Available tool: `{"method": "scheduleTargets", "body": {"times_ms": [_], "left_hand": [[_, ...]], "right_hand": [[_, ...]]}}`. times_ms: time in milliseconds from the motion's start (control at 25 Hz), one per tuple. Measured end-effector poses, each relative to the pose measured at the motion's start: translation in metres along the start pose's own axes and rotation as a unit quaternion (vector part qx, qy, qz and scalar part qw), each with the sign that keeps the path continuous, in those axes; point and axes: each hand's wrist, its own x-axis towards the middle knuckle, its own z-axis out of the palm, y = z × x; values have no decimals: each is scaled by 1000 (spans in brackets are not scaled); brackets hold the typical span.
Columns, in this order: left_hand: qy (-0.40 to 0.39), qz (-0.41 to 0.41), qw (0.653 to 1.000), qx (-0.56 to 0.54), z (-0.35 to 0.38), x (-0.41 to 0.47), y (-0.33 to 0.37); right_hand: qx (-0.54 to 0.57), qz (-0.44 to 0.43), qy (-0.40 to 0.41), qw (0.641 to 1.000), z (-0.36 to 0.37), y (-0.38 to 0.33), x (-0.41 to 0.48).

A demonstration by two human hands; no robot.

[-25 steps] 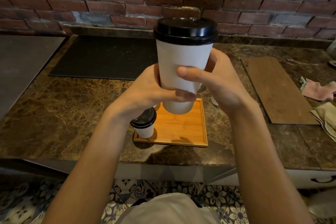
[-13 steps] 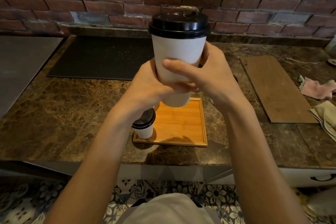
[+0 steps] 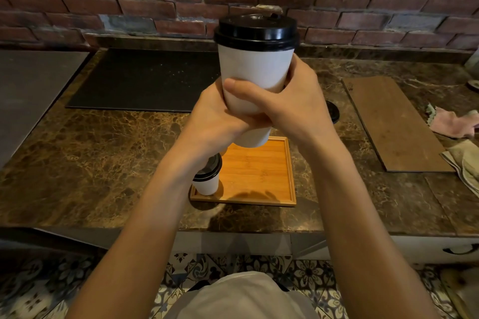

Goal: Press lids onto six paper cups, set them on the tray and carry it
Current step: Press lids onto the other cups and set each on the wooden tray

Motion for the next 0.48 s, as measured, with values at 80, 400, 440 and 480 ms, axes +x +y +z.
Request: {"method": "scheduleTargets", "body": {"times_ms": [80, 400, 440, 480], "left_hand": [[-8, 4, 1000, 5, -3, 0, 2], [-122, 5, 990, -77, -12, -4, 17], [-141, 4, 986, -89, -13, -5, 17], [-153, 2, 984, -95, -13, -5, 15]], "right_hand": [[30, 3, -12, 999, -4, -2, 1], [158, -9, -102, 982, -17, -1, 3], [172, -10, -118, 978, -19, 1, 3], [181, -10, -130, 975, -20, 3, 2]]}}
